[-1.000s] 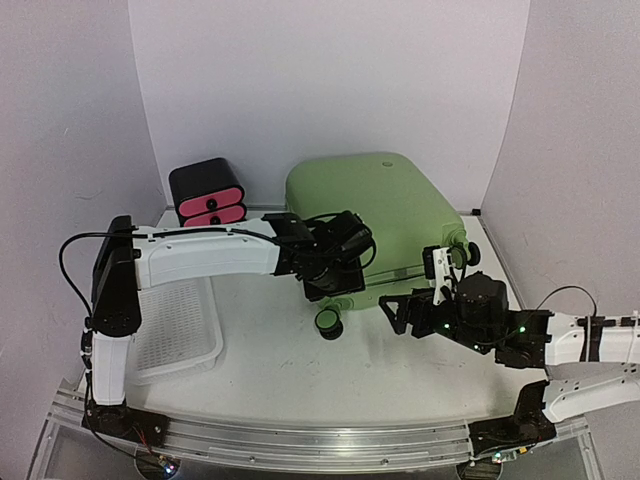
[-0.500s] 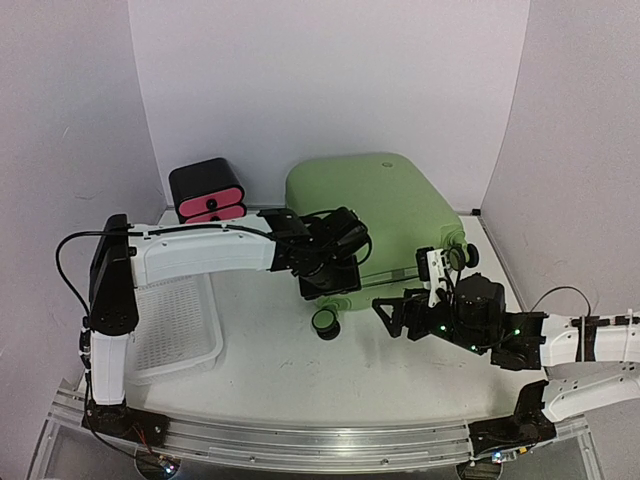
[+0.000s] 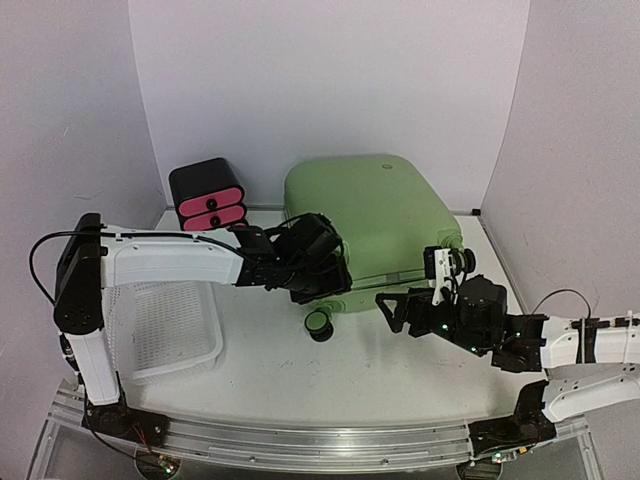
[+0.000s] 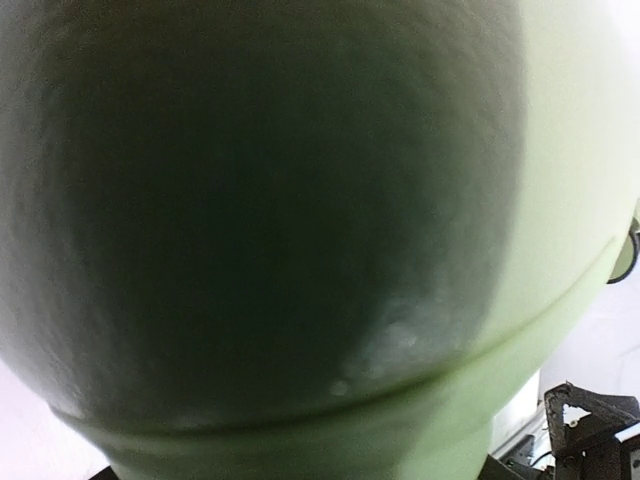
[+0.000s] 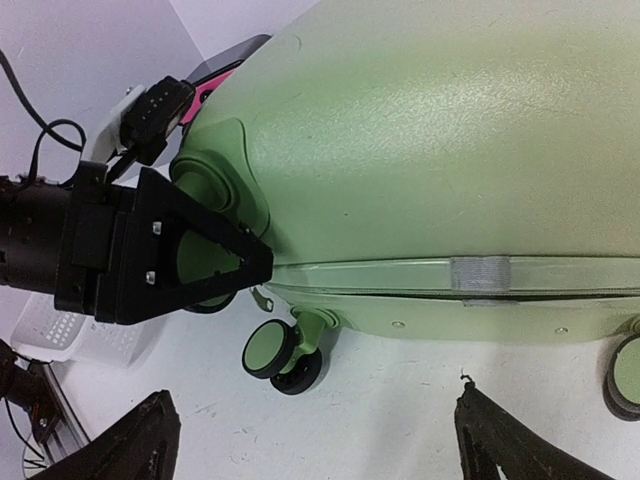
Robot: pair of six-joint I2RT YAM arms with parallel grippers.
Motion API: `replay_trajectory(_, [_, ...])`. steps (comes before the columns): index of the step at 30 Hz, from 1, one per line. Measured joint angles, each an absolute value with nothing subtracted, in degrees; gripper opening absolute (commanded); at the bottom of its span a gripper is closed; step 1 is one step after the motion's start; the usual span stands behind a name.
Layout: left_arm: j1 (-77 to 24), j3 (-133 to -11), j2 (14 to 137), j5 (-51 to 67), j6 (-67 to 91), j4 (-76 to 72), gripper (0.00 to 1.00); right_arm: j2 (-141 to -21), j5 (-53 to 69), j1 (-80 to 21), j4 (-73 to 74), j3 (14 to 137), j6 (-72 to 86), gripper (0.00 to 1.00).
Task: Open, take out, and arrange the luggage
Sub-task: Hold the wheels of the luggage.
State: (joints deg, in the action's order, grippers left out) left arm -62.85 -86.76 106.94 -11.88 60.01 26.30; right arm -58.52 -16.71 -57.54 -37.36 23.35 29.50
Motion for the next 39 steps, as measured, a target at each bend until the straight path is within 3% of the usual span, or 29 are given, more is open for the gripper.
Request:
replay_trajectory(2, [-62.7,-84.9,106.2,-11.2,60.1,23.8,0.07,-57.8,-17.2,-57.5,-37.3,22.9,30.1,0.91])
replay_trajectory(5, [-62.4,-81.8,104.8,-10.2,60.3,19.9,0.28,-56.4,-16.6,-57.5,-37.3,22.7,29.5,0.92])
replay_trajectory(8, [-62.2,-80.0,103.7,-9.6,60.3,18.3,0.43,-54.9,-15.6,-57.5,-37.3,22.7,28.6,0.92])
replay_trajectory(16, [-61.9,-78.7,103.0,-8.7,60.4,17.3,0.64,-52.9,-14.2,-57.5,-37.7,21.7,26.8,0.92])
replay_trajectory(21, [-61.8,-78.6,103.0,-8.5,61.0,16.9,0.68,-52.9,-13.5,-57.5,-37.8,21.7,26.4,0.91])
replay_trajectory(25, [-61.8,-78.3,102.8,-8.5,61.7,16.7,0.64,-52.9,-12.8,-57.5,-37.8,21.7,26.2,0.91])
replay_trajectory(30, [-61.7,-77.8,101.8,-8.1,61.2,16.4,0.98,-52.9,-12.6,-57.5,-37.8,21.7,26.0,0.91])
replay_trajectory(39, [-61.0,-77.0,94.6,-9.1,61.3,18.4,0.99,-53.8,-12.6,-57.5,-37.9,21.7,25.3,0.91])
